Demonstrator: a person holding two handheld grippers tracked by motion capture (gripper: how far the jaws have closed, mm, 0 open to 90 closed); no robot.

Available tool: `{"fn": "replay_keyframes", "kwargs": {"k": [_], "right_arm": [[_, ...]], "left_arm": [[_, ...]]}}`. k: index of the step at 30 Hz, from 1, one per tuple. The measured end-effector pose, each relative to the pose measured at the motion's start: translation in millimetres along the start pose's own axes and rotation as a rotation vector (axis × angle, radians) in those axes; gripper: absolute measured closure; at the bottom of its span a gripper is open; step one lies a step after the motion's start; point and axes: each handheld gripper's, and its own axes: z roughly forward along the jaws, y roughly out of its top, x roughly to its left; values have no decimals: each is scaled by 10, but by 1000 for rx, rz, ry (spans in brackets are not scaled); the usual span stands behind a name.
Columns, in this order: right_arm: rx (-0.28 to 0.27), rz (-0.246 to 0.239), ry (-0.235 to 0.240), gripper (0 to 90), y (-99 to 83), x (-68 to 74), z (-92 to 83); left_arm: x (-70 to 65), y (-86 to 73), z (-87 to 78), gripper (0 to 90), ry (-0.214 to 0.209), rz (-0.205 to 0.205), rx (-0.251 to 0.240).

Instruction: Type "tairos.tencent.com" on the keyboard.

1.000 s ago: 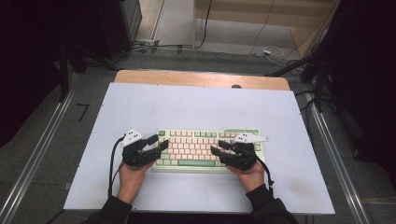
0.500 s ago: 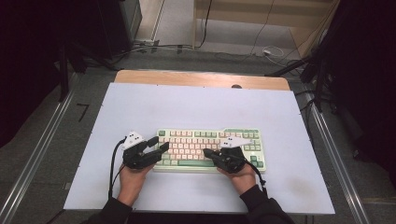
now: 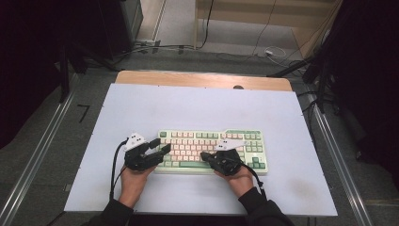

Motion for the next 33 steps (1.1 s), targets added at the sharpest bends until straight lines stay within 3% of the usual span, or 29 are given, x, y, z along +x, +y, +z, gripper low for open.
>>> {"fn": "replay_keyframes", "kwargs": {"k": [8, 14, 27, 33], "right_arm": [[12, -4, -6, 861, -7, 7, 14], [-57, 29, 11, 815, 28, -42, -118], [-82, 71, 4, 544, 27, -139, -202], [-80, 97, 2, 467, 19, -187, -223]], "left_arm": [[-7, -4, 9, 474, -2, 5, 4], [-14, -5, 13, 474, -5, 4, 4], [-38, -20, 32, 474, -8, 15, 17], [-42, -23, 38, 474, -9, 13, 18]]}}
